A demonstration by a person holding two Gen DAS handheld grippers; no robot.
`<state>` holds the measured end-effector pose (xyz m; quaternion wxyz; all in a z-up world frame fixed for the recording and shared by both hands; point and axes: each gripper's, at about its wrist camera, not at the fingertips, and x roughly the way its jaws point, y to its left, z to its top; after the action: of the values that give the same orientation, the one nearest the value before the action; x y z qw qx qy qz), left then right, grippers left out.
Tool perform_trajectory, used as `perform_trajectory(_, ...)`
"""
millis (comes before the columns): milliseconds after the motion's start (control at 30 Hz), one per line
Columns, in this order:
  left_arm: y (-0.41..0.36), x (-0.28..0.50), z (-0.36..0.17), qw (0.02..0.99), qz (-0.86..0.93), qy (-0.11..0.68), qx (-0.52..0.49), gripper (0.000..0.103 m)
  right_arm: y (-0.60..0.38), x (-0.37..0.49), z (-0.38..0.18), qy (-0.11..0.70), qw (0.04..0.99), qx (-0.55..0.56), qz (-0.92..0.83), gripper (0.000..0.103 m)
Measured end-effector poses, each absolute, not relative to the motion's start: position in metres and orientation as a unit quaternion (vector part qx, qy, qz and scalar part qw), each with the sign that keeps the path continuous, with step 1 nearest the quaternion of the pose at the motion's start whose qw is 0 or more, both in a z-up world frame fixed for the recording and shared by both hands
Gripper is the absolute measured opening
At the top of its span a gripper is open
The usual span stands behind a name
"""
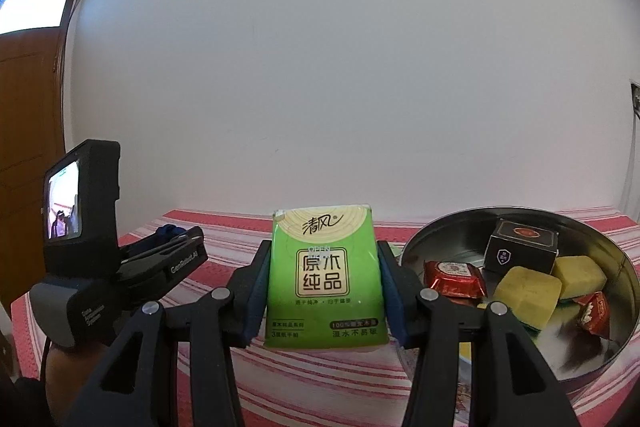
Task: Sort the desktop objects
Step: 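Lift the tissue pack and blue toy and carry them over the tin bowl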
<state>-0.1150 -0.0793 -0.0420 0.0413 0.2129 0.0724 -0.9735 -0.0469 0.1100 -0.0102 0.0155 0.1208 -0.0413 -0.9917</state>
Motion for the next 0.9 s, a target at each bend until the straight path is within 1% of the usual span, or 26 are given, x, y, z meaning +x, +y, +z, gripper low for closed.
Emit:
perform_trajectory(300,-0.067,-0.099,-0.039,0.037,-0.978,0.051,0.197,0.049,0.122,-0.035,-0.01,-0.038,-0.003,0.11,-0.993,0.052)
perform_trajectory(667,-0.06,-0.087,-0.041,0.02,-0.978,0.049,0.201,0.049,0.135,-0.011,-0.006,-0.039,-0.02,0.09,-0.995,0.052)
perform_trajectory(900,-0.041,-0.071,-0.04,-0.004,-0.978,0.046,0.205,0.049,0.142,0.013,-0.001,-0.033,-0.041,0.079,-0.995,0.052)
